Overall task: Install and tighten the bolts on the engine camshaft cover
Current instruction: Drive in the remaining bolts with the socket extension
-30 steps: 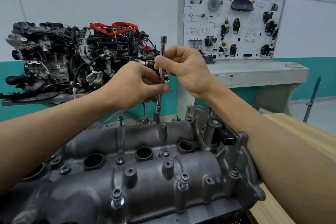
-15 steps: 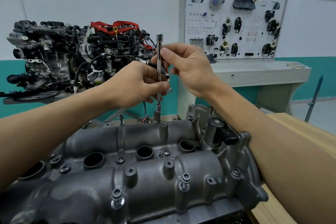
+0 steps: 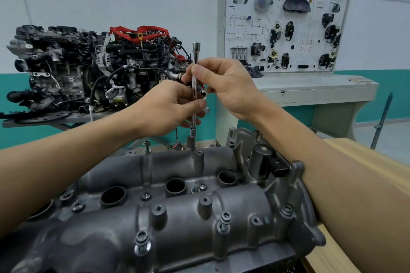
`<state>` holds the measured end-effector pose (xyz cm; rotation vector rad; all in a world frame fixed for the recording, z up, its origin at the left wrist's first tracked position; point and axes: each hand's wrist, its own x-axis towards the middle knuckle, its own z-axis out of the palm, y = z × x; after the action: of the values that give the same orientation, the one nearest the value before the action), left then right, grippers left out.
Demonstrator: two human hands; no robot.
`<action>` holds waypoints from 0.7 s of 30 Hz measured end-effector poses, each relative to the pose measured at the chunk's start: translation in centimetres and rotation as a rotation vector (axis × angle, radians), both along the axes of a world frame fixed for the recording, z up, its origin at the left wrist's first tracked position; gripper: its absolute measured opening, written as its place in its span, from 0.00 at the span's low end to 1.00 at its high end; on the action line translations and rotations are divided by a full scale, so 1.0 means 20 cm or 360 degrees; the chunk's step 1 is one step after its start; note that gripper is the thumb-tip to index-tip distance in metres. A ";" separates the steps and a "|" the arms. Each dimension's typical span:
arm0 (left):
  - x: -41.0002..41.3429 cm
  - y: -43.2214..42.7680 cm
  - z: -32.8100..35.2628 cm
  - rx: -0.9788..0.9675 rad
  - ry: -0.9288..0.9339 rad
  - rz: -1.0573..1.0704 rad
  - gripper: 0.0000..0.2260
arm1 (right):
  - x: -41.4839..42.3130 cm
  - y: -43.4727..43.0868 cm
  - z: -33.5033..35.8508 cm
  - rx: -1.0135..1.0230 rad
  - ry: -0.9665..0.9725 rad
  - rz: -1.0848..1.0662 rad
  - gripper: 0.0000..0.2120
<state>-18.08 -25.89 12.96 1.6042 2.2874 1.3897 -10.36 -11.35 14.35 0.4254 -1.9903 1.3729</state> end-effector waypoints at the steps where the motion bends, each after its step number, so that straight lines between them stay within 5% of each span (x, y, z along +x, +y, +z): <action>1: 0.00 0.00 -0.01 0.0037 0.0046 0.0044 0.08 | -0.01 0.00 0.00 -0.0001 0.0043 -0.0047 0.07; 6: -0.01 0.00 -0.02 0.0206 0.0115 0.0131 0.09 | -0.03 0.02 -0.01 -0.0171 0.0088 -0.0177 0.05; 14: -0.01 0.00 0.00 -0.0005 0.0099 -0.0077 0.06 | 0.00 0.03 0.00 -0.0077 -0.0198 0.0102 0.11; 21: -0.01 0.01 -0.02 0.0003 0.0115 0.0003 0.08 | -0.02 0.01 0.01 -0.0063 0.0014 -0.0056 0.09</action>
<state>-18.38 -25.68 12.46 1.6805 2.3274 1.3565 -10.82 -11.09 14.50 0.3764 -1.9508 1.3842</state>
